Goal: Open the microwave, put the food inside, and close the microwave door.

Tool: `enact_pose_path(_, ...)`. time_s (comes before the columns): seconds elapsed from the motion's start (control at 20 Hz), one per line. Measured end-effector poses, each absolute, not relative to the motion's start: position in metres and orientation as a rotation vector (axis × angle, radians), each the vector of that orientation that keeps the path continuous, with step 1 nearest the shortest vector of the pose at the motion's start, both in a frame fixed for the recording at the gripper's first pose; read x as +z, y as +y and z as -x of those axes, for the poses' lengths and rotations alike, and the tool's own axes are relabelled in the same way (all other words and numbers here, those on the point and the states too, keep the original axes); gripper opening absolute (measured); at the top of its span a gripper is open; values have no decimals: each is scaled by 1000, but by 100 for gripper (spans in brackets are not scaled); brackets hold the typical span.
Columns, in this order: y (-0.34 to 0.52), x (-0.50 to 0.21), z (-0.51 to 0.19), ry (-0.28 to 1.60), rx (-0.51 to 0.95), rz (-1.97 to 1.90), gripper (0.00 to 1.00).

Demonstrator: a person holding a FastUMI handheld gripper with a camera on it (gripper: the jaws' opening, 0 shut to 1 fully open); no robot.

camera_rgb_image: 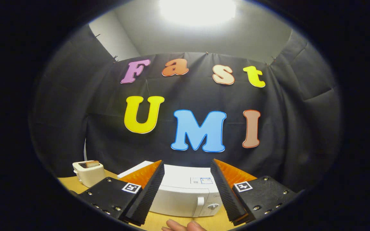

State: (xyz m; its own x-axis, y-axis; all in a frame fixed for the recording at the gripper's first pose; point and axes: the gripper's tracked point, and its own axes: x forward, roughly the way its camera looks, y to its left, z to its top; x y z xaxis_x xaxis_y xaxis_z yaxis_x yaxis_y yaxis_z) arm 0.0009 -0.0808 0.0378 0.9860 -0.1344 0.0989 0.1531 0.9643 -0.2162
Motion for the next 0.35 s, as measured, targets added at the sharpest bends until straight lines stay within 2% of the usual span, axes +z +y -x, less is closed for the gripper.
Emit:
enact_pose_path(0.15,-75,21,-7,-53,-97,170,90)
enact_pose_path(0.35,-92,24,-10,-55,-119,134,90)
